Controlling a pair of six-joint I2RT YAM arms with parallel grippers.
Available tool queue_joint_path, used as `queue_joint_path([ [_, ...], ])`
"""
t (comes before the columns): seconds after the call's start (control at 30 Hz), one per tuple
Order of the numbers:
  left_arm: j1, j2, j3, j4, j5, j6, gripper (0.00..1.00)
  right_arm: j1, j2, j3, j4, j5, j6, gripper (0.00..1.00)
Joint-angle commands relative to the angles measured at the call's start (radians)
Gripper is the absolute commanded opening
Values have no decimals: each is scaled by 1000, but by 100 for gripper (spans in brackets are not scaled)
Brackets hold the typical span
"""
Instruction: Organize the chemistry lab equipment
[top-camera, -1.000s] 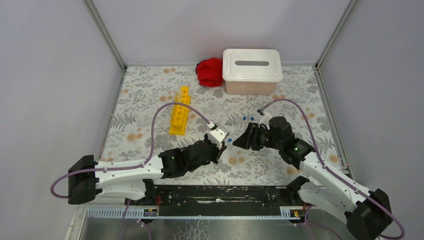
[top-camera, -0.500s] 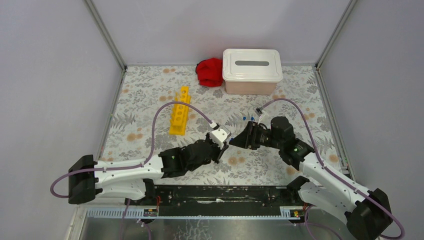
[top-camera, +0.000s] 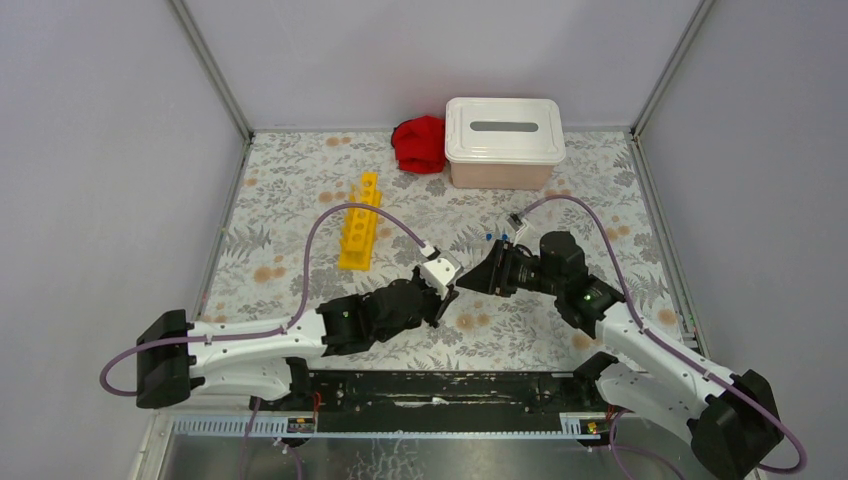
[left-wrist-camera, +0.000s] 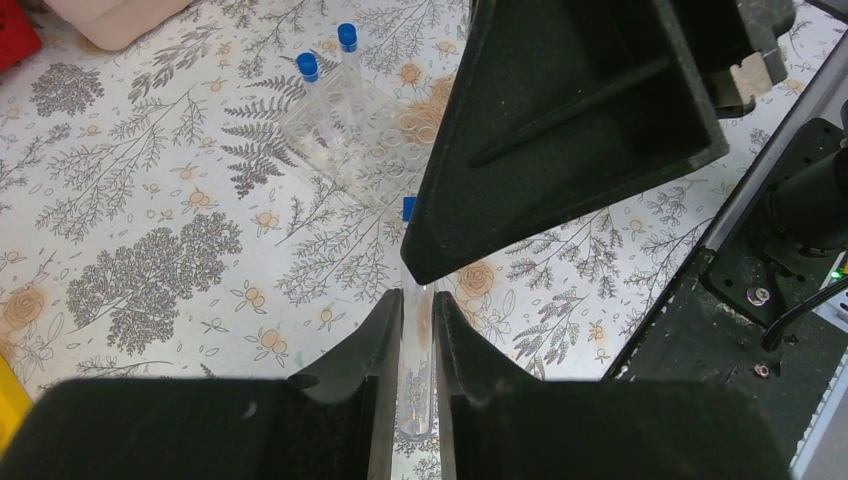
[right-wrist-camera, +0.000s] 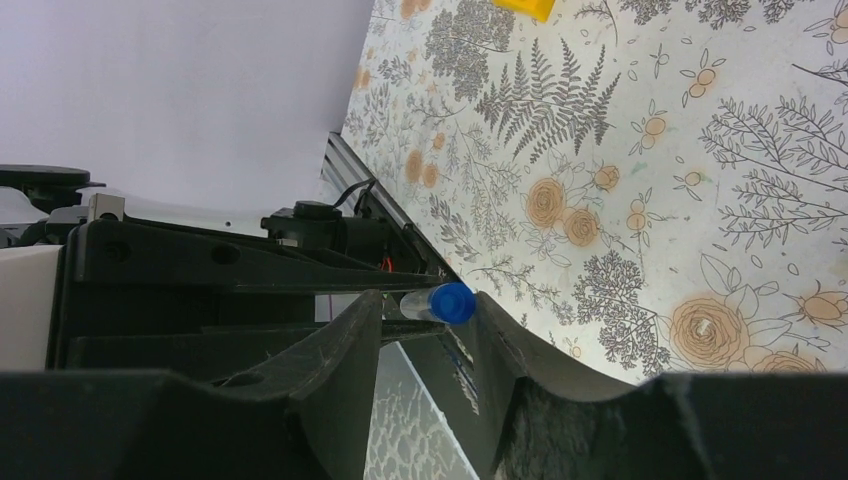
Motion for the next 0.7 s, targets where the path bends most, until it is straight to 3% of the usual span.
queue_joint_path([
  [0.0, -9, -26, 17, 32, 14, 23, 0, 2, 6, -2, 75, -43, 22, 44],
  [0.37, -9, -51, -4, 45, 15, 17, 0, 1, 8, -28, 109, -43, 37, 36],
  [0.67, -10, -43, -6, 45, 25, 12, 0, 2, 11, -24, 131, -46, 50, 36],
])
